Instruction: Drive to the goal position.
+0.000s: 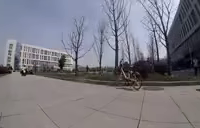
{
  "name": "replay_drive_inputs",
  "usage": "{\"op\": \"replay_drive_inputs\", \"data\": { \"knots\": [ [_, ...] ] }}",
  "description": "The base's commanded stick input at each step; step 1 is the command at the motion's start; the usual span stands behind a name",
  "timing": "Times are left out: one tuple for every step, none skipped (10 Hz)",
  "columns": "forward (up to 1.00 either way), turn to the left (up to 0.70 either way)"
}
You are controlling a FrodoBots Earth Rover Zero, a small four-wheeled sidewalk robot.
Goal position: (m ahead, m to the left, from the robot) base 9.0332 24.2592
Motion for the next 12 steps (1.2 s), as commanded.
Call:
{"op": "replay_drive_inputs", "data": {
  "knots": [
    [0.0,0.0],
    [0.0,0.0],
    [0.0,0.0],
    [0.0,0.0],
    [0.17,0.0],
    [0.64,0.0],
    [0.7,0.0],
    [0.7,0.0],
    [0.7,0.0],
    [0.25,0.0],
    [0.0,0.0],
    [0.0,0.0]
  ]
}}
